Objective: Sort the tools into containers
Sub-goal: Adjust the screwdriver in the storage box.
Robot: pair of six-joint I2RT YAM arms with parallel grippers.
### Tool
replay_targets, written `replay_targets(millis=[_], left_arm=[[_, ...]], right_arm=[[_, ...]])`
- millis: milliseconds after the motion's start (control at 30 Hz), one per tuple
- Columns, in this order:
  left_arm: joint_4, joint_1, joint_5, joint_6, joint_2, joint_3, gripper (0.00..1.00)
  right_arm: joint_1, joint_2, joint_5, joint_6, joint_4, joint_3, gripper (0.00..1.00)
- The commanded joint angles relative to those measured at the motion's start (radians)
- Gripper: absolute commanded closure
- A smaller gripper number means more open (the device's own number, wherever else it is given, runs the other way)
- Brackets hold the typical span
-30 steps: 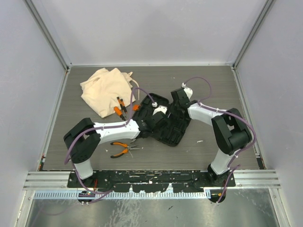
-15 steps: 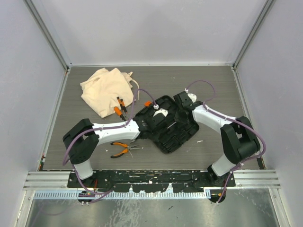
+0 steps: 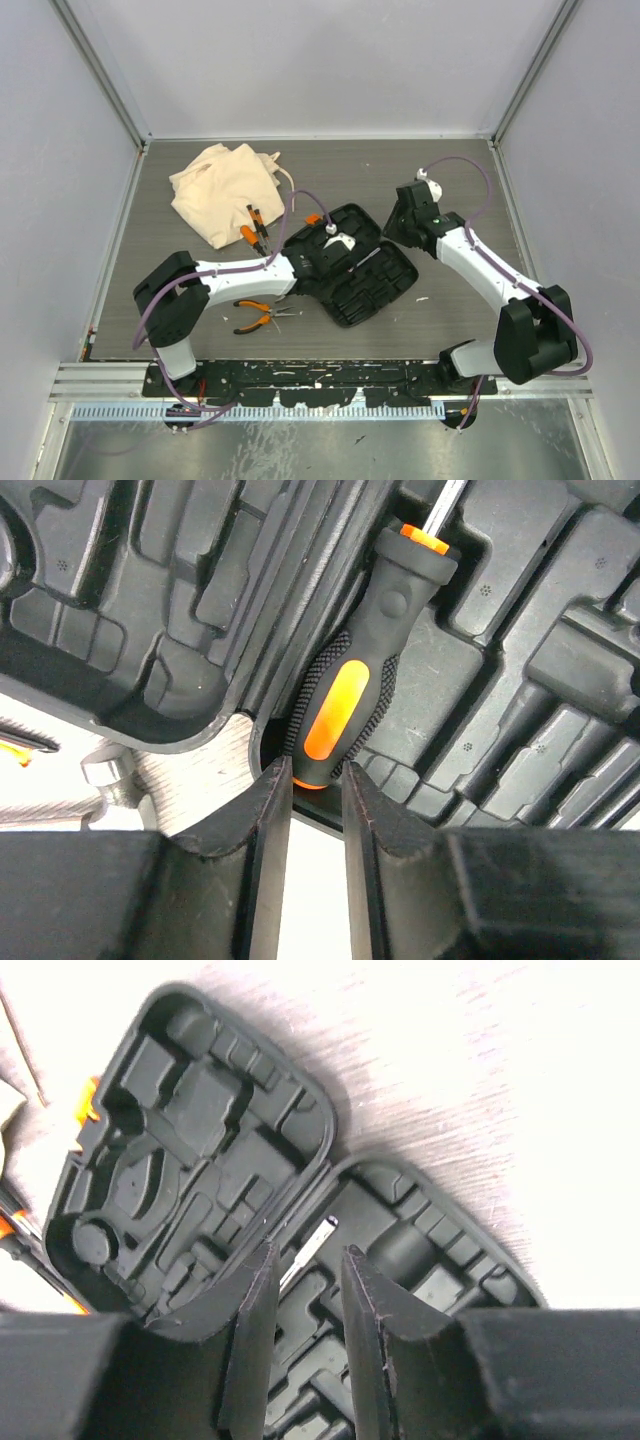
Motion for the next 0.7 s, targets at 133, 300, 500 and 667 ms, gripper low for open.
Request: replay_targets(millis=[133, 300, 500, 667], left_arm=[[-0.162, 0.002, -0.001, 0.075, 0.007, 0.053, 0.66], [-0.158, 0.003, 0.006, 0.098, -0.025, 0.099, 0.58], [-0.143, 0.021, 0.006, 0.123, -0.069, 0.111, 0.53], [-0.061, 0.058, 0.073, 0.169, -0.09, 0.087, 0.53]], right_arm=[[-0.062, -0.041, -0.077, -0.057, 0.083, -0.033, 0.63], [-0.082, -0.055, -0.088, -0.07, 0.108, -0.049, 0.63], [-0.089, -0.063, -0.112, -0.168, 0.152, -0.068, 0.6], [-0.094, -0.036, -0.182, -0.272, 0.128, -0.052, 0.6]])
